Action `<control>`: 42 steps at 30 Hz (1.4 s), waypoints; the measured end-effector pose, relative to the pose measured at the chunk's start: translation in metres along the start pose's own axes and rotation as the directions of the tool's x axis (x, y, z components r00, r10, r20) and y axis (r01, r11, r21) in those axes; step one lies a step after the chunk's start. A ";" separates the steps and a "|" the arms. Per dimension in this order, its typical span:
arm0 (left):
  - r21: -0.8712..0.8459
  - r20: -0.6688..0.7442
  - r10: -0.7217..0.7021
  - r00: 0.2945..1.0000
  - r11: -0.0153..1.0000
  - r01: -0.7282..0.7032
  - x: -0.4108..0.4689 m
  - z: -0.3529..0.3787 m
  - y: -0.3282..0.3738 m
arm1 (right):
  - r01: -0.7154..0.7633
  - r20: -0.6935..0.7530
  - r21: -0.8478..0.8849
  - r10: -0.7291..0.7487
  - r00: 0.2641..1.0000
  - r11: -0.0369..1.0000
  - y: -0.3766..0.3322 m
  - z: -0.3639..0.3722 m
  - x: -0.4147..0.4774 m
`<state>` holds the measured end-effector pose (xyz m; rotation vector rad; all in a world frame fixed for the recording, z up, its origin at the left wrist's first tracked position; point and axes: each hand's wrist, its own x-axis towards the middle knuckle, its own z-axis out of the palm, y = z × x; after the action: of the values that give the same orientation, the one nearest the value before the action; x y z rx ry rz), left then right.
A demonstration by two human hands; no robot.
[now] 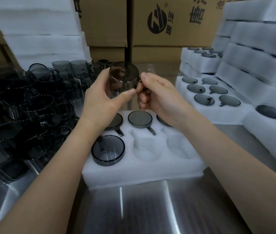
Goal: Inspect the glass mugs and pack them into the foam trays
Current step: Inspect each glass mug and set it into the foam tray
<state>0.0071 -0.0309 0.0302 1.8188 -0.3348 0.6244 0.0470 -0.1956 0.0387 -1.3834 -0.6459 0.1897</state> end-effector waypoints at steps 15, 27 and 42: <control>-0.285 0.071 -0.176 0.982 0.940 0.189 0.001 -0.001 0.000 | 0.146 0.039 -0.039 -0.144 0.989 0.989 -0.004 0.004 -0.003; -0.183 0.080 -0.116 0.990 0.975 0.129 0.000 0.003 0.003 | -0.033 0.075 0.073 0.028 0.997 0.997 -0.008 0.001 0.000; -0.099 0.064 0.034 0.997 0.995 -0.027 -0.001 0.000 -0.002 | -0.136 -0.128 0.215 0.166 0.978 0.967 -0.006 -0.003 0.003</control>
<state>0.0075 -0.0305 0.0283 1.7456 -0.4312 0.5605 0.0489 -0.1978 0.0454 -1.2339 -0.3873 0.2679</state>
